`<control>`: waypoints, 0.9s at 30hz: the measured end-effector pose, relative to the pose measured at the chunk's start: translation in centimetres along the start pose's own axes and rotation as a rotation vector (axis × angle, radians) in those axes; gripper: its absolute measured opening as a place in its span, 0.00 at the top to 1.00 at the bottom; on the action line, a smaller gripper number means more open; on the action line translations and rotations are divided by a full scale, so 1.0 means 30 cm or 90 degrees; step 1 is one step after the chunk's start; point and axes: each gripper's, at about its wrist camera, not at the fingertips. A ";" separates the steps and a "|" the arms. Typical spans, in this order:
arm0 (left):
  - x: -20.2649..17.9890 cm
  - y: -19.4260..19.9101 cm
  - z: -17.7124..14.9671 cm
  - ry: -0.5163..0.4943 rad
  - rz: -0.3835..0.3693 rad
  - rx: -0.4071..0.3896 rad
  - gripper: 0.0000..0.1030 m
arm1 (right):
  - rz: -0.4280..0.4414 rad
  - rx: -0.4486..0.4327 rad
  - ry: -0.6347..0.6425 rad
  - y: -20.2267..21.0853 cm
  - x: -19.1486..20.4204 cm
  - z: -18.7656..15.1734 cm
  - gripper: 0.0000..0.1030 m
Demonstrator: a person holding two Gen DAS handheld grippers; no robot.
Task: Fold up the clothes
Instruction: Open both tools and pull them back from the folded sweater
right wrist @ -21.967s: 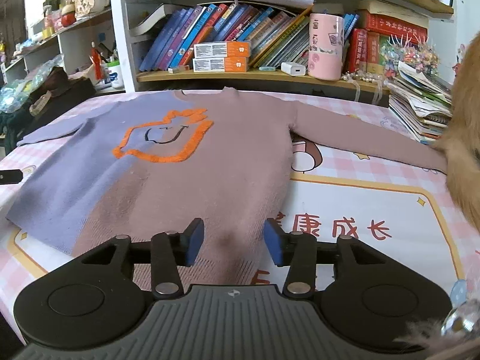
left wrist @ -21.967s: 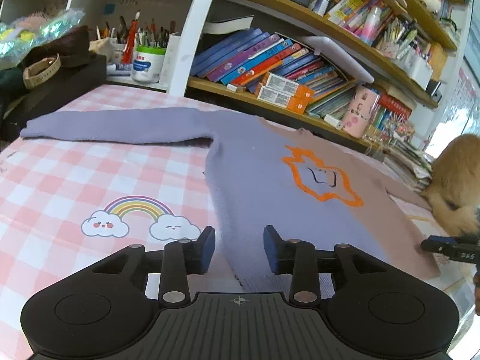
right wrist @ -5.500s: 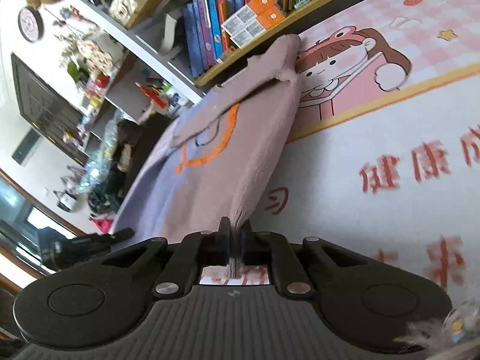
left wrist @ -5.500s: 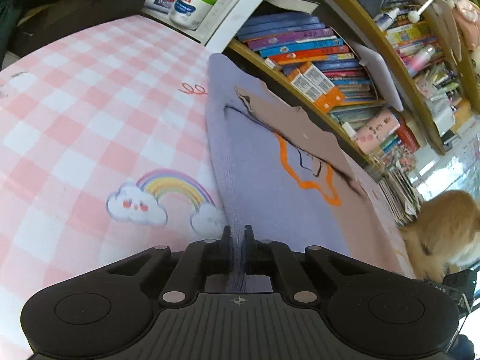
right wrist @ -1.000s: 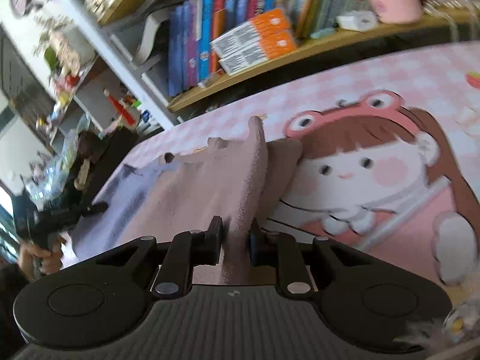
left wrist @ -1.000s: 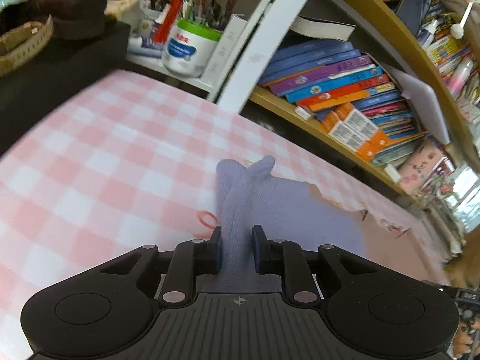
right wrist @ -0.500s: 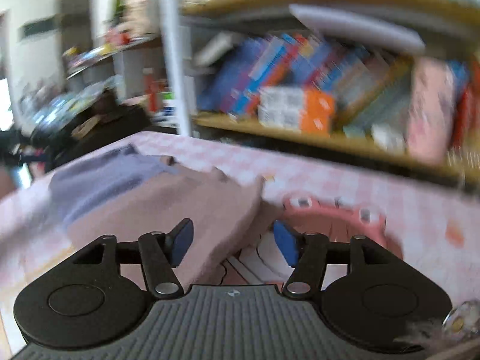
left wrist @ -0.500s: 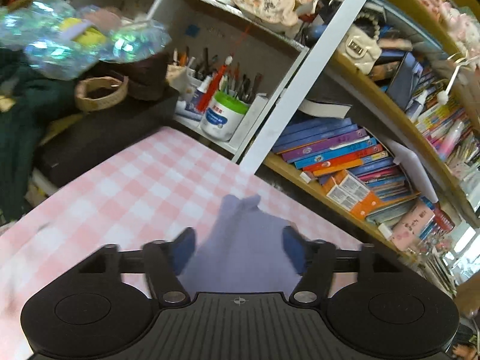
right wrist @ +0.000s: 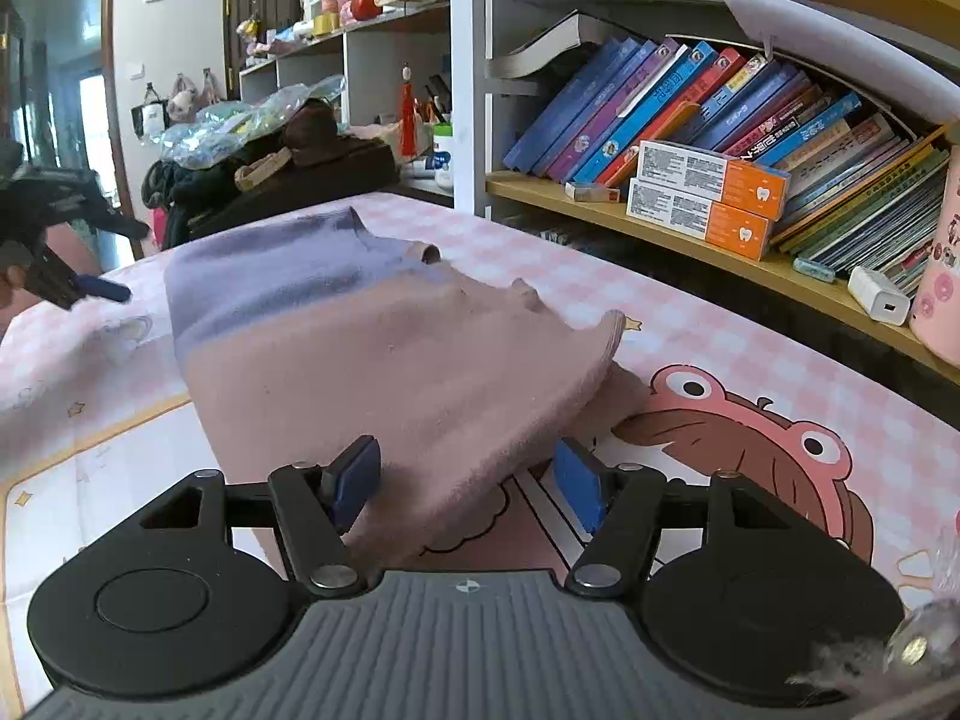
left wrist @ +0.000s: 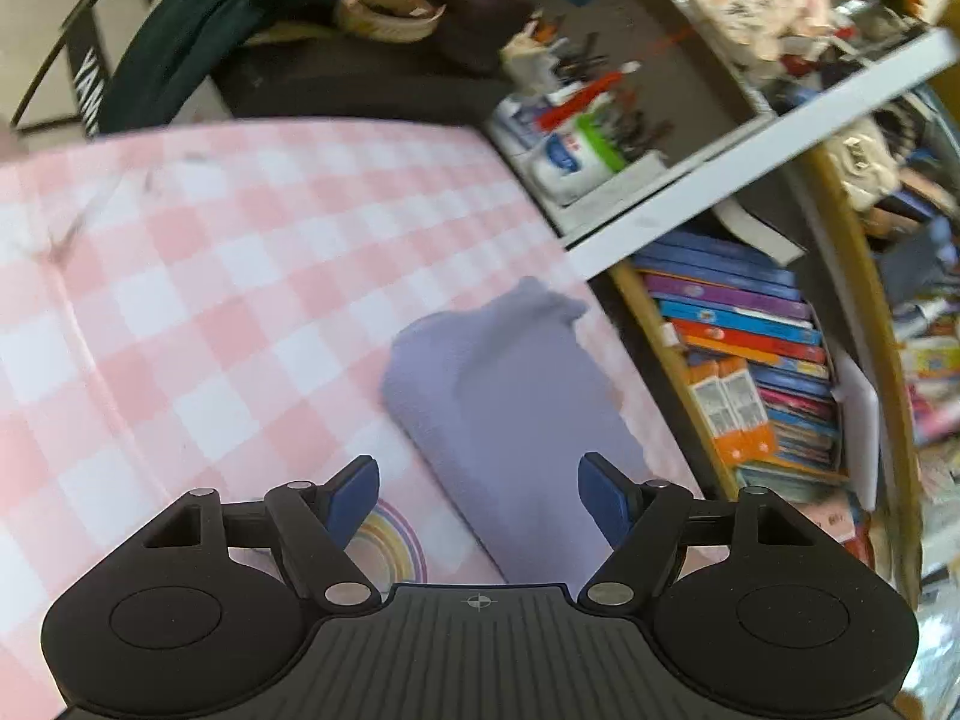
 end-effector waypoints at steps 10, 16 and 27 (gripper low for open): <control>-0.039 -0.073 -0.022 0.010 0.047 -0.022 0.28 | 0.047 -0.021 -0.004 0.001 -0.004 -0.018 0.42; -0.041 -0.088 -0.019 0.031 0.045 -0.042 0.30 | 0.030 -0.028 0.086 0.006 0.041 -0.036 0.42; -0.064 -0.104 -0.034 0.039 0.066 -0.071 0.32 | 0.022 -0.095 0.075 0.063 0.030 -0.018 0.42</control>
Point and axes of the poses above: each gripper's, at about its wrist camera, not at the fingertips, and y roughly against the way its jaws point, x to its left, z to its top, and after that the axes turned 1 degree about z, right-handed
